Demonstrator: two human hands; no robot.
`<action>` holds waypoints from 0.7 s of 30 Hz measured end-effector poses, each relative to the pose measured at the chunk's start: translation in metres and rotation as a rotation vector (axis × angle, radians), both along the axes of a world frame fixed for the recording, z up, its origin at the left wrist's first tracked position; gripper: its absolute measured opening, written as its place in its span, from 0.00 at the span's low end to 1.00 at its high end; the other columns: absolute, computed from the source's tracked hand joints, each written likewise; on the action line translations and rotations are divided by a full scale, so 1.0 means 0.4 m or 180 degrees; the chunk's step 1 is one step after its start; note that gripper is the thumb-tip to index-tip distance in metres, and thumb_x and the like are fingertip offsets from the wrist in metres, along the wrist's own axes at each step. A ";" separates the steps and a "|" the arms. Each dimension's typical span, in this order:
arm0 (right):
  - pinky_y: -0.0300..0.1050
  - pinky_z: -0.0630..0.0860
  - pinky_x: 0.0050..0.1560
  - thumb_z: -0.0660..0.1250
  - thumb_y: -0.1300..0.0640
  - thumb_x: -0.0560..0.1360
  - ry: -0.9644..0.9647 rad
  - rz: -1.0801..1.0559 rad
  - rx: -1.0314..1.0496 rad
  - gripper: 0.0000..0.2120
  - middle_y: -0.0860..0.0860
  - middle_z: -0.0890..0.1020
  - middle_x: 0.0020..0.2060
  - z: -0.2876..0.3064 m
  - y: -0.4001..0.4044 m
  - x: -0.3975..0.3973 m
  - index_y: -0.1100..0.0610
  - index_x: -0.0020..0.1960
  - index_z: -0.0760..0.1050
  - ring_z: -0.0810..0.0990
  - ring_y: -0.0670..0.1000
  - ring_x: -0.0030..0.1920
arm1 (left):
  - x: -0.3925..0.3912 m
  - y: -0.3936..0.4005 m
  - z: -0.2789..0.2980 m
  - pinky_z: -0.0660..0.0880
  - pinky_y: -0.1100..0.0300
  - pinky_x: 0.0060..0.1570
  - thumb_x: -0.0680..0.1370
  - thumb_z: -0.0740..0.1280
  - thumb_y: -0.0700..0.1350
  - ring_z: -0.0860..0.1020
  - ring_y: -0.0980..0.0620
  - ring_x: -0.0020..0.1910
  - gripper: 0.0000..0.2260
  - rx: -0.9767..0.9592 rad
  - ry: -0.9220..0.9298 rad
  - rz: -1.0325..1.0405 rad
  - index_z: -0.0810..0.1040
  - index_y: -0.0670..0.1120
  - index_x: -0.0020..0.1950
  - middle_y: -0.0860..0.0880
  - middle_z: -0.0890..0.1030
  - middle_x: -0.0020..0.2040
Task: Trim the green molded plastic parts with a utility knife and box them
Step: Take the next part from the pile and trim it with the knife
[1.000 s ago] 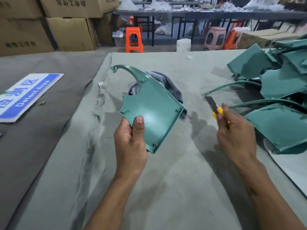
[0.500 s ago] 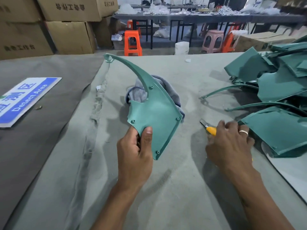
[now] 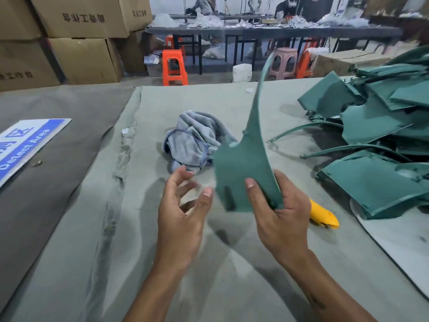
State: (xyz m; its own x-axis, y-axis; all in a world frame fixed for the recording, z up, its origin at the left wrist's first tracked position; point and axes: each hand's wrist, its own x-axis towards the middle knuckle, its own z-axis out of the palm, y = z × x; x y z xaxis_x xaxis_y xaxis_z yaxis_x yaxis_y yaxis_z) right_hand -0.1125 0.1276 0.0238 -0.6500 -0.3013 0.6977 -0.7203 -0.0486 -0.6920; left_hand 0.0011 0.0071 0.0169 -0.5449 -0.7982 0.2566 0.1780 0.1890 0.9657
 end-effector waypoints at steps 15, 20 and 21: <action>0.52 0.78 0.67 0.70 0.49 0.80 0.0779 0.1274 0.0899 0.28 0.51 0.78 0.72 -0.015 0.006 0.022 0.61 0.76 0.73 0.77 0.50 0.72 | -0.015 0.008 0.013 0.84 0.54 0.43 0.85 0.60 0.35 0.86 0.42 0.51 0.12 0.1679 0.0757 -0.0240 0.81 0.43 0.61 0.42 0.86 0.56; 0.51 0.83 0.56 0.70 0.48 0.79 0.0170 0.0632 0.0508 0.24 0.48 0.84 0.64 0.010 -0.011 -0.018 0.58 0.72 0.78 0.83 0.48 0.64 | -0.008 -0.037 0.025 0.83 0.53 0.47 0.85 0.56 0.32 0.86 0.48 0.51 0.14 0.1826 0.1320 0.0725 0.76 0.42 0.65 0.47 0.85 0.57; 0.49 0.83 0.56 0.70 0.44 0.78 -0.0083 0.0556 0.0560 0.25 0.46 0.84 0.63 0.030 -0.024 -0.027 0.55 0.70 0.80 0.82 0.45 0.63 | -0.006 -0.049 0.027 0.84 0.53 0.46 0.85 0.56 0.32 0.86 0.49 0.50 0.14 0.1796 0.1331 0.0873 0.75 0.43 0.66 0.47 0.85 0.57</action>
